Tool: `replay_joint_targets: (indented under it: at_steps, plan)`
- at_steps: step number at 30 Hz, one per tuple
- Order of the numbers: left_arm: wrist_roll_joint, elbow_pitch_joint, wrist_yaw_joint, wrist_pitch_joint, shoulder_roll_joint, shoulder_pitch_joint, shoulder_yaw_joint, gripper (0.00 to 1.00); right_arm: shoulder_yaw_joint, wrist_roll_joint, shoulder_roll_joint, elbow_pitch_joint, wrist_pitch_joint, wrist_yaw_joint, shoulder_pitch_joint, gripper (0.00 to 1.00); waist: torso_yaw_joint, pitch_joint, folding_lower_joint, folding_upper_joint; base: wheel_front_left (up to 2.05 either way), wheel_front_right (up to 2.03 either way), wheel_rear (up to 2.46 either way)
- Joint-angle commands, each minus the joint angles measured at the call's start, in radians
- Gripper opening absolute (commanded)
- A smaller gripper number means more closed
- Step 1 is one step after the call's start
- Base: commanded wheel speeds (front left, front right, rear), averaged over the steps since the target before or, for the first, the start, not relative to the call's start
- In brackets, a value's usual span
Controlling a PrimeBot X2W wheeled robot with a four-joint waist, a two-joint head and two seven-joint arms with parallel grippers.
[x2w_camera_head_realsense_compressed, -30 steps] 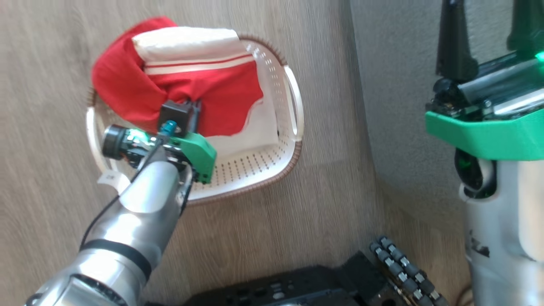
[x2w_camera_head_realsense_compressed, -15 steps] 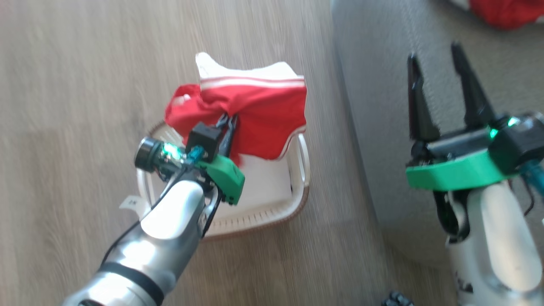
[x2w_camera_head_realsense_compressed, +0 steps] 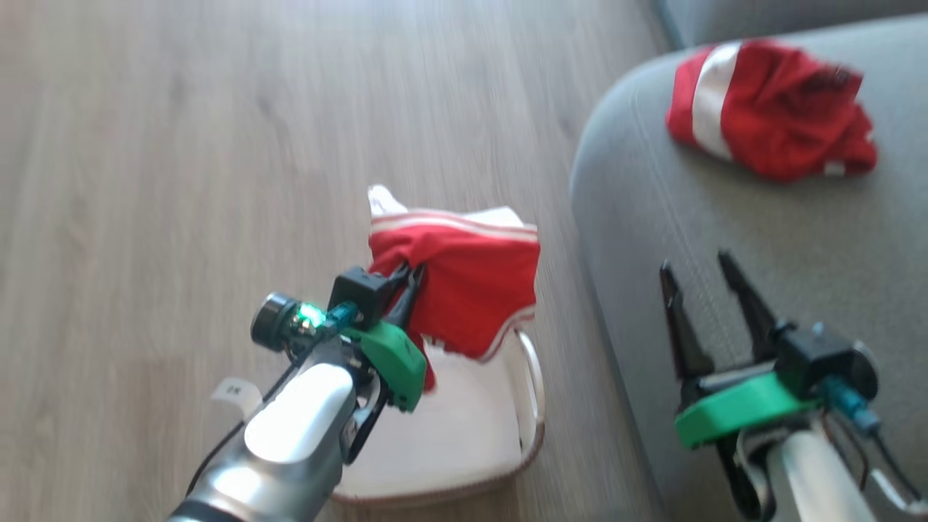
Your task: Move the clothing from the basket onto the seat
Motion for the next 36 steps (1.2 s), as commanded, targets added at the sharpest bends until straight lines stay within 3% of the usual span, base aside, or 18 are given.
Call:
replay_joint_targets:
  at_steps: [1,15,29,36]
  plan:
    - [-0.006,-0.044,-0.004,0.007,0.029,-0.024,0.023,0.00,0.029,-0.007,0.002,-0.023,-0.005,0.000,-0.004,1.00,0.027,-0.109,0.0001,-0.0001,0.00,0.00,0.00]
    - [-0.008,-0.228,-0.016,0.122,0.058,-0.033,-0.017,0.00,0.079,0.002,0.002,0.046,-0.005,0.000,0.055,1.00,0.050,-0.224,0.0001,-0.0001,0.00,0.00,0.00]
    - [-0.006,-0.342,-0.028,0.192,0.041,-0.090,-0.051,0.00,0.192,0.017,0.002,0.106,-0.005,0.000,0.018,1.00,0.049,-0.230,0.0001,-0.0001,0.00,0.00,0.00]
    - [-0.005,-0.365,-0.022,0.190,0.045,-0.088,-0.061,0.00,0.201,0.034,0.002,0.067,-0.005,0.000,0.003,1.00,0.052,-0.218,0.0001,-0.0001,0.00,0.00,0.00]
